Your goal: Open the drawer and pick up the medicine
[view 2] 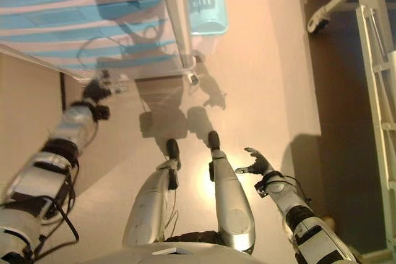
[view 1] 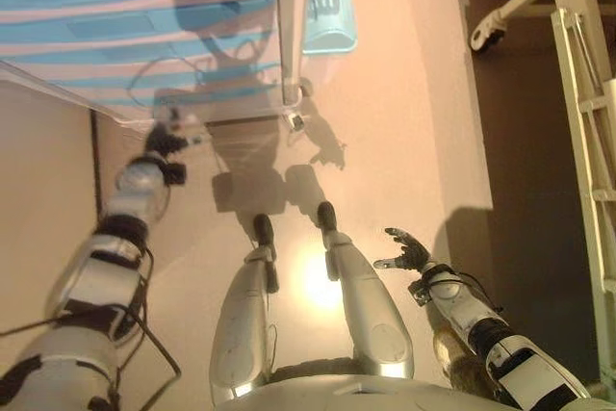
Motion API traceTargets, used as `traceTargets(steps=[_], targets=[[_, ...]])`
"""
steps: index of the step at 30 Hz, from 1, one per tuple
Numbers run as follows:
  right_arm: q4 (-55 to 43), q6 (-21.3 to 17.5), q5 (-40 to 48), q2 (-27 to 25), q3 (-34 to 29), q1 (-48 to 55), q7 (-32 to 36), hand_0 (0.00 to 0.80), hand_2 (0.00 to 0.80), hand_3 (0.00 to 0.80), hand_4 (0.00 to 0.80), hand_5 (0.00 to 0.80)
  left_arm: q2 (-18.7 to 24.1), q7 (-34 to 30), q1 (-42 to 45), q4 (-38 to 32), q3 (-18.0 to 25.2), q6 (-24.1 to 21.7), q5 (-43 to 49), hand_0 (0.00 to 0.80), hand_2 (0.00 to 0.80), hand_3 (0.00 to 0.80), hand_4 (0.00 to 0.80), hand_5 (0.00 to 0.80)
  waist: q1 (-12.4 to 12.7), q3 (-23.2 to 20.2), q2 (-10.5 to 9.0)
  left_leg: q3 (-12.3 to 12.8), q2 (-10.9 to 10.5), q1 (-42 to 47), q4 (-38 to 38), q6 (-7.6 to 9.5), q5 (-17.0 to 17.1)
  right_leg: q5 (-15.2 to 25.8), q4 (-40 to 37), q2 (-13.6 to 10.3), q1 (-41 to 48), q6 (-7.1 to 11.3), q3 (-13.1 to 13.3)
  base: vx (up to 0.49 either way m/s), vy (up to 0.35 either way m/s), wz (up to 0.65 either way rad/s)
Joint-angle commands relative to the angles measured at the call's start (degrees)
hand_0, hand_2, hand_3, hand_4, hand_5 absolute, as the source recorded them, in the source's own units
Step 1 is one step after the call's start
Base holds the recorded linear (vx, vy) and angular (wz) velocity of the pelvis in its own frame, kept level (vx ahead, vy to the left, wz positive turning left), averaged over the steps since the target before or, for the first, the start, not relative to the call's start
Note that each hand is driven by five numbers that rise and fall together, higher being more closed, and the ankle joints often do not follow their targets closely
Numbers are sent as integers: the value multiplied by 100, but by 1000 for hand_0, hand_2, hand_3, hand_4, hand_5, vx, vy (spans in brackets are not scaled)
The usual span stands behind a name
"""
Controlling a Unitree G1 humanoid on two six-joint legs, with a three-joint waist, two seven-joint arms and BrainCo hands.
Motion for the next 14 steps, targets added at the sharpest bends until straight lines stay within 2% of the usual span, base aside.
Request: traceTargets(steps=[1, 3, 4, 7, 10, 14], targets=[[109, -182, -113, 22, -238, 642, 145, 0, 0, 0, 0, 0, -530, -80, 1314, -2, 181, -508, 359, 0, 0, 0, 0, 0, 161, -797, 165, -152, -272, 345, -169, 181, -500, -573, 39, 2, 351, -62, -338, 83, -26, 20], [189, -212, -254, 39, -380, 779, 196, 0, 0, 0, 0, 0, -682, 213, 1827, 194, 96, -667, 1439, 0, 0, 0, 0, 0, 232, -1019, 215, -177, -259, 629, -360, 139, -477, -566, -162, -44, 684, -35, -424, 78, 3, 18], [254, -229, -339, 54, -416, 806, 209, 0, 0, 0, 0, 0, -721, 275, 1990, 268, 17, -635, 1590, 0, 0, 0, 0, 0, 253, -1126, 233, -172, -249, 707, -437, 118, -456, -548, -239, -50, 771, -18, -443, 77, 8, 21], [515, -244, -569, 178, -515, 932, 224, 0, 0, 0, 0, 0, -986, -192, 2580, 571, 131, -342, 1364, 0, 0, 0, 0, 0, 381, -1518, 238, -242, -268, 1184, -829, 72, -414, -500, -647, -66, 1294, 64, -558, 94, -20, 22], [901, -285, -702, 373, -616, 1028, 189, 0, 0, 0, 0, 0, -1214, -654, 3005, 937, 172, -408, 1423, 0, 0, 0, 0, 0, 499, -1853, 202, -259, -277, 1479, -1057, 59, -381, -413, -948, -52, 1636, 100, -686, 62, -44, 22], [1442, -302, -888, 631, -728, 1075, 51, 0, 0, 0, 0, 0, -1500, -954, 3289, 1283, 512, -181, 1041, 0, 0, 0, 0, 0, 681, -2179, 122, -346, -321, 1853, -1281, 62, -419, -345, -1296, -55, 2086, 131, -859, 52, -38, 15]])
